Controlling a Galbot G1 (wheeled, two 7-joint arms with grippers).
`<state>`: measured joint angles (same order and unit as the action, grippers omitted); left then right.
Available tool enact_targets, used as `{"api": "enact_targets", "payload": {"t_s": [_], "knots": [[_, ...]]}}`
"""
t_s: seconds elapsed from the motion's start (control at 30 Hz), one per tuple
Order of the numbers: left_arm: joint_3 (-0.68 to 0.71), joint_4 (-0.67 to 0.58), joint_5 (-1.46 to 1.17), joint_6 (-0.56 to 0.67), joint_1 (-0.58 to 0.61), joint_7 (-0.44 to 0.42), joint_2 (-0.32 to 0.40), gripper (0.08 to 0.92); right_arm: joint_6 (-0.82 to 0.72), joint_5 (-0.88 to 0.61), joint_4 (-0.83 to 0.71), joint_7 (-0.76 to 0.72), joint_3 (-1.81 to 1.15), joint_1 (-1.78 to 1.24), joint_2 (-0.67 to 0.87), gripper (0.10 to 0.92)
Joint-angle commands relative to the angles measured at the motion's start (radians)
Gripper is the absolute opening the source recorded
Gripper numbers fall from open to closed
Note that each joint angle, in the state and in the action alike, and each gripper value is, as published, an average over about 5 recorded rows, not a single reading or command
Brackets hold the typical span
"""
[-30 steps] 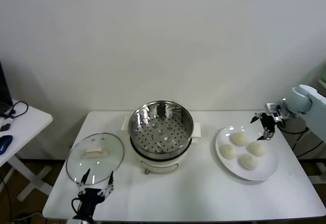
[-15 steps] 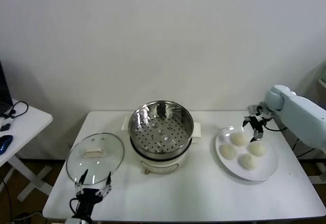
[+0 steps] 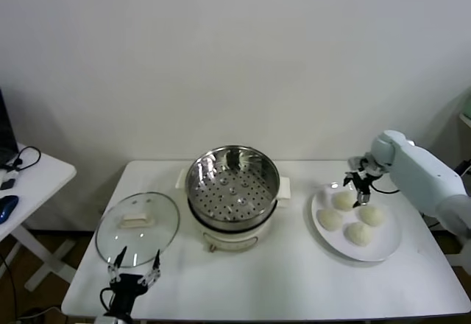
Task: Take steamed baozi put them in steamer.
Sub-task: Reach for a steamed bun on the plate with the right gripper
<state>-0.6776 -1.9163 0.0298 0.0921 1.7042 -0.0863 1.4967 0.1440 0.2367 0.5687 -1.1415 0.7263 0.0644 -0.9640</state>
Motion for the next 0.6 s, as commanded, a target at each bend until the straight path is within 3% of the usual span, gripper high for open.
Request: {"api": "enact_targets", "payload": {"t_s": [0.03,0.27,0.47,0.6], "knots": [[-0.001,0.000,0.001,0.000,0.001,0.000,-0.001,0.823,0.010,0.032,-0.043,0.011,-0.048,-0.024,-0.027,0.823],[0.000,0.001,0.002,0.001,0.000,0.001,0.000,0.823,0.015,0.046,-0.055,0.022,-0.054,-0.027,-0.044,0.810],[-0.001,-0.001,0.002,0.001,0.000,0.001,0.000,0.823,0.017,0.056,-0.050,0.018,-0.051,-0.025,-0.045,0.705],[-0.001,0.001,0.002,0.001,-0.001,0.001,0.000,0.823,0.016,0.055,-0.044,0.014,-0.048,-0.025,-0.047,0.683]]}}
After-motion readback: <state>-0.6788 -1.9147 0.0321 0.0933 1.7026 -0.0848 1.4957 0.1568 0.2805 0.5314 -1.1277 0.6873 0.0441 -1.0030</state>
